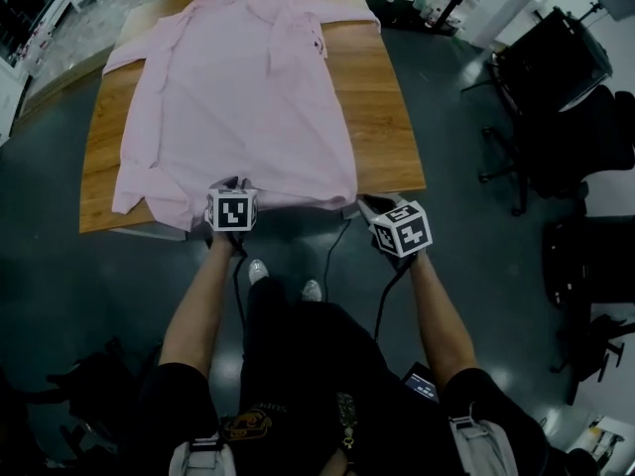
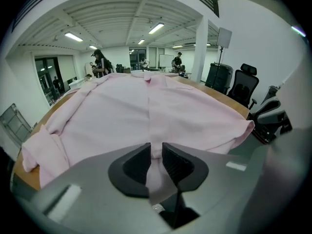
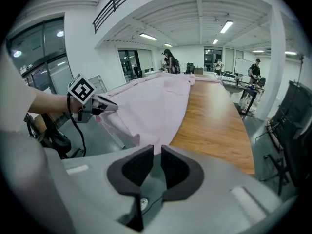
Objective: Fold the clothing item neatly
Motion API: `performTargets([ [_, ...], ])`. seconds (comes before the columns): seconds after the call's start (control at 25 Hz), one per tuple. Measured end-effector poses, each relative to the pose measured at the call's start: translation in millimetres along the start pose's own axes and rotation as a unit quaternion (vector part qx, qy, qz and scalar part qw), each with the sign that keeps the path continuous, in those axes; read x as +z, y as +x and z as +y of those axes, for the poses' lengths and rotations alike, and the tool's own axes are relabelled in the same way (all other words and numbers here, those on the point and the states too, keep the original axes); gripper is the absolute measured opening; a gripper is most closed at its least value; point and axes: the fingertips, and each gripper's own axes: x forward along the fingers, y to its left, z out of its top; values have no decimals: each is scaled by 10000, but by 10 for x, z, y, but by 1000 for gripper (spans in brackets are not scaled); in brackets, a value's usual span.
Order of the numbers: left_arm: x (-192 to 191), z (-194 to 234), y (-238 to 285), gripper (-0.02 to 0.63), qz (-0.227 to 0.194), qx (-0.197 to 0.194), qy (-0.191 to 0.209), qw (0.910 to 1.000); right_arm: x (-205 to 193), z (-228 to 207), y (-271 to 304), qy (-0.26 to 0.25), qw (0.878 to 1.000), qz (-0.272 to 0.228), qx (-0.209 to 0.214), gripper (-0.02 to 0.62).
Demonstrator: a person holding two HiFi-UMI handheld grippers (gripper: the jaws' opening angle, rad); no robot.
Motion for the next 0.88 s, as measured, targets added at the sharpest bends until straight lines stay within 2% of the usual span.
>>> performTargets([
  [0.12,-1,-25,-22,67,-2,26,34,10000,38,64,-22,-98,9999,-43,92,48],
  [0.24,-26,-42,-68,35,4,67,40,10000,14,179,88,-263,9995,67,182,98],
  [0.28,-38,-63,-85,29,21,56,27,10000,-3,204,140,-308,9993,121,162,125],
  [0.4,-95,-123,-89,20,55,-39,7,10000,-39,170,292,-445,9985,273,-182,133],
  [0.56,-164,-149,-152,12,130,-120,18,9998,-46,145,295,-525,9973,384,-337,33],
  [0.88,-425,-279,-518,12,73,-30,-82,9999,-171,57,70,-620,9966,316,-430,28],
])
